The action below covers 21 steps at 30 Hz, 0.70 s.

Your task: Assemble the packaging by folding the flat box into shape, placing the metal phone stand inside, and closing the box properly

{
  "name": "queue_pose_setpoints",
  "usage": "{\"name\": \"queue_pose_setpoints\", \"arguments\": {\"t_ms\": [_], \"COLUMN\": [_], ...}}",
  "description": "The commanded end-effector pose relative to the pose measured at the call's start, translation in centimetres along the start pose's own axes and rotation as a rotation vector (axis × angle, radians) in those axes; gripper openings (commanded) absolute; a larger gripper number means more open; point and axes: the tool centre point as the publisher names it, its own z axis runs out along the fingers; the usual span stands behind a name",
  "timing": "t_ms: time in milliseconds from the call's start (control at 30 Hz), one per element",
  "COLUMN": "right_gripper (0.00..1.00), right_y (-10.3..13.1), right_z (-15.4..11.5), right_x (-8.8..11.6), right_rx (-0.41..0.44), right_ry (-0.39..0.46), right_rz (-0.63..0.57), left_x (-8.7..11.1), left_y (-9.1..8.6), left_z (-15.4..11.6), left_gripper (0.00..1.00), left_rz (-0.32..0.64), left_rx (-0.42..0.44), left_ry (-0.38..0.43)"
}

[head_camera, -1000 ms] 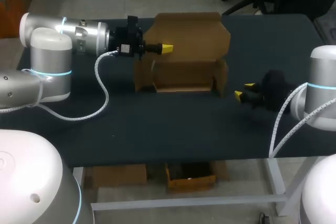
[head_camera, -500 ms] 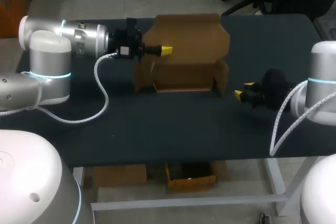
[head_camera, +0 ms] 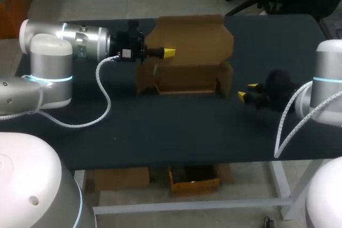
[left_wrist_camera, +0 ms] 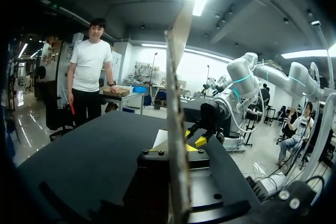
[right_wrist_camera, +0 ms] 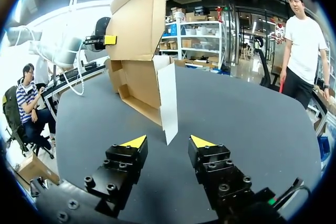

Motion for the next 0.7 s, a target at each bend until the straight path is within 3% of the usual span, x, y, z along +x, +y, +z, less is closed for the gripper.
{"name": "queue_pose_setpoints", "arguments": {"t_ms": [33,700], "right_gripper": [0.48,0.49], "right_y": [0.1,1.8], "right_z": [0.4,3.4], "right_x": [-0.2,-0.4], "right_rx": [-0.003,-0.008], "right_ry": [-0.001,0.045], "right_rz": [-0.001,-0.035], "left_x": [0.0,0.0], "left_y": [0.6,0.6], "left_z": [-0.1,-0.1], "left_gripper": [0.00,0.00], "left_rz": [0.001,0.001], "left_rx": [0.001,0.001], "left_ry": [-0.001,-0.001]}}
